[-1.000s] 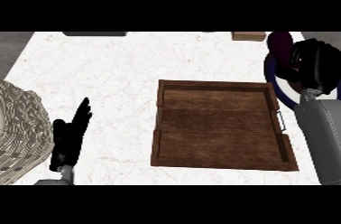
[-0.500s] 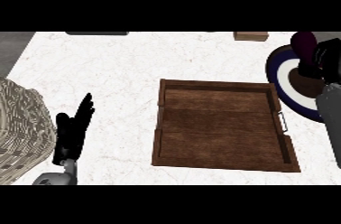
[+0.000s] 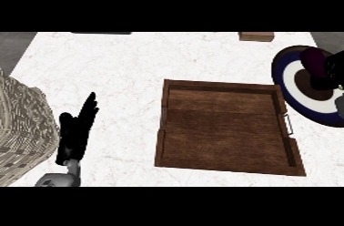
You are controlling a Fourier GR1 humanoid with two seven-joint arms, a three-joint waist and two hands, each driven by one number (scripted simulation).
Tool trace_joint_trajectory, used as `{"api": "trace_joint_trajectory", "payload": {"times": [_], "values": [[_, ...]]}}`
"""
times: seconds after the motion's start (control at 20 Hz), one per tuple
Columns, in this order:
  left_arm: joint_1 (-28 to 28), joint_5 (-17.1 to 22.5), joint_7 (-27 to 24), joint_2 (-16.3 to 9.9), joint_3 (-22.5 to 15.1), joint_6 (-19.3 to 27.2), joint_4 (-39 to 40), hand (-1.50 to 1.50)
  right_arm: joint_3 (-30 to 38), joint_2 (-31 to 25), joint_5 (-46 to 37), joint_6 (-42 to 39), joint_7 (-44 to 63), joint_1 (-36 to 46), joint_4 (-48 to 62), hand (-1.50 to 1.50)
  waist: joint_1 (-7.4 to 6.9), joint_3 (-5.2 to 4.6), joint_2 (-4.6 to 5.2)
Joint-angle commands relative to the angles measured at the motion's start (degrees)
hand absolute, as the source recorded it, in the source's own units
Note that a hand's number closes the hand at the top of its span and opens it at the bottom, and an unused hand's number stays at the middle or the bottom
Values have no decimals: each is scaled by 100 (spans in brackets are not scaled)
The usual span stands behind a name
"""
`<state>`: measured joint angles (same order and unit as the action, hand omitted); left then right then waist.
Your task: Pick the eggplant from the tray and place it in the plate
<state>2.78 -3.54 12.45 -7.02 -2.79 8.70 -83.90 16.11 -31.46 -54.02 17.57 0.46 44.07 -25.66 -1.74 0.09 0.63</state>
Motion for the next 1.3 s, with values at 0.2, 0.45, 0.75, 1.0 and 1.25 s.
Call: {"api": "trace_joint_trajectory", "payload": {"times": [0.2, 0.45, 0.75, 1.0, 1.25], "values": [[-69, -155, 46, 119, -153, 64, -131, 0, 197, -539, 225, -875, -1148, 239, 1064, -150, -42, 9, 17], [-70, -37, -238, 124, 56, 48, 230, 0, 799, -280, 1030, -722, -2424, 177, 683, -150, 71, 7, -7], [15, -11, -55, 71, 121, 56, 129, 0, 2099, -299, 2583, -1414, -3520, 118, 497, -150, 191, 9, -42], [149, -43, 258, -16, 111, -5, -61, 0, 2349, -506, 2940, -2008, -4053, -224, 951, -150, 47, 10, -4], [-37, -113, 55, 100, 45, 6, 67, 0, 2299, -701, 3049, -2449, -4693, -608, 1121, -150, 48, 7, -6]]}}
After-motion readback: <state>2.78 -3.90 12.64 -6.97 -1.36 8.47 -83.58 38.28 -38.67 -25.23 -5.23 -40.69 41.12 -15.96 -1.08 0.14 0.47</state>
